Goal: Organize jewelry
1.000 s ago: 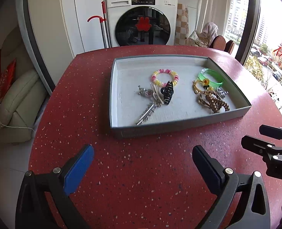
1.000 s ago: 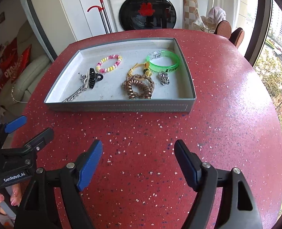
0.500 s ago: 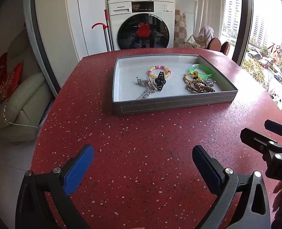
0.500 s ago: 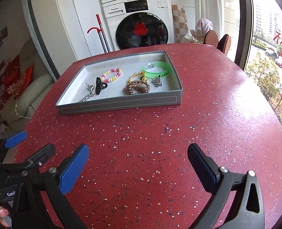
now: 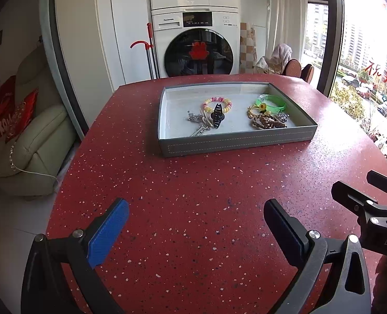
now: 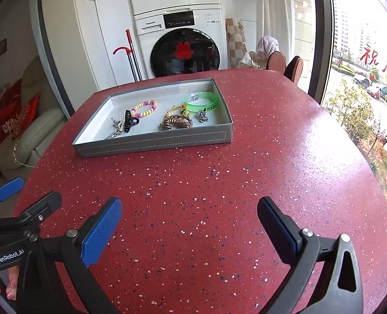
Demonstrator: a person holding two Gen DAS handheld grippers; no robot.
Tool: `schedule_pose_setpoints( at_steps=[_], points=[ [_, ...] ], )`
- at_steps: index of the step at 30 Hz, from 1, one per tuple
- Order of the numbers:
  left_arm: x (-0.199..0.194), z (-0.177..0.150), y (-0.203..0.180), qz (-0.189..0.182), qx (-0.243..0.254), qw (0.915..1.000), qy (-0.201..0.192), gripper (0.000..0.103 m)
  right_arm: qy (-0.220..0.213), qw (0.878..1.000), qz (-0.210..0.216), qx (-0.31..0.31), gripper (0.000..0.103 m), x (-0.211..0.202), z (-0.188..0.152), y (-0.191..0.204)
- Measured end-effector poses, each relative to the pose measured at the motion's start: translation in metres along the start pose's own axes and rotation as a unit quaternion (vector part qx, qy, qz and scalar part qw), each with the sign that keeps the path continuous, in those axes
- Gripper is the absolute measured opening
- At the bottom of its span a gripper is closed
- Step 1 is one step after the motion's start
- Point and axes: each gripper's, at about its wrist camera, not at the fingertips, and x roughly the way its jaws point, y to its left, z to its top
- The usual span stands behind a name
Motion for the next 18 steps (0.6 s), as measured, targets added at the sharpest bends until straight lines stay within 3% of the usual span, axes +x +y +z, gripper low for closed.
schedule_pose_setpoints(
  at_steps=[18],
  points=[
    [-0.011,0.024,-0.002,0.015,-0.017,0.9991,-0.037,0.103,-0.039,0.999,-0.019,-0.011,0.103,-0.015,0.020,-0.004]
  ],
)
